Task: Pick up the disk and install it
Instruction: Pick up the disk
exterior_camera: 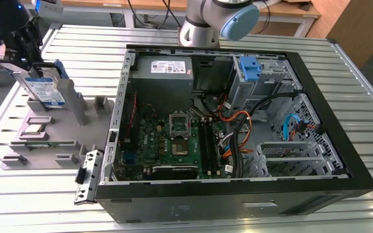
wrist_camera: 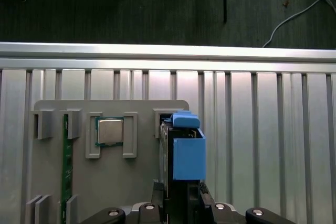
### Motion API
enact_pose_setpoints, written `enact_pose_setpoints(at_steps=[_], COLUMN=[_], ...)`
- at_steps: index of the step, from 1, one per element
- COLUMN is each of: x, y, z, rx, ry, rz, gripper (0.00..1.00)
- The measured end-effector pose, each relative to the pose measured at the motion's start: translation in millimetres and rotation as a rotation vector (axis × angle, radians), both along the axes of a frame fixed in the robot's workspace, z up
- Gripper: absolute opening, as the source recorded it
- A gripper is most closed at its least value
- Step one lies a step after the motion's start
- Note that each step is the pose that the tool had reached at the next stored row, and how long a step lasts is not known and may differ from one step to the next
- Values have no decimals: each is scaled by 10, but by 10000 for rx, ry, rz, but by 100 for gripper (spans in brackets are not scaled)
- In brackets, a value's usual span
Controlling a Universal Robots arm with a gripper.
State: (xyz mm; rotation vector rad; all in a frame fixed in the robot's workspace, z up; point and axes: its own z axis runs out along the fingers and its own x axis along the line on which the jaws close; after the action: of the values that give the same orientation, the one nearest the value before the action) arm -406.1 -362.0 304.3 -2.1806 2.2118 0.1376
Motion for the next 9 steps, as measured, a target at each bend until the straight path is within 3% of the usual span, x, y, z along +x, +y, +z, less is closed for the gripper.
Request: enact_pose_setpoints(at_steps=[9], x=[0], y=[0], z=[44], rx=[-1], ry=[1], rz=[0], gripper=[35])
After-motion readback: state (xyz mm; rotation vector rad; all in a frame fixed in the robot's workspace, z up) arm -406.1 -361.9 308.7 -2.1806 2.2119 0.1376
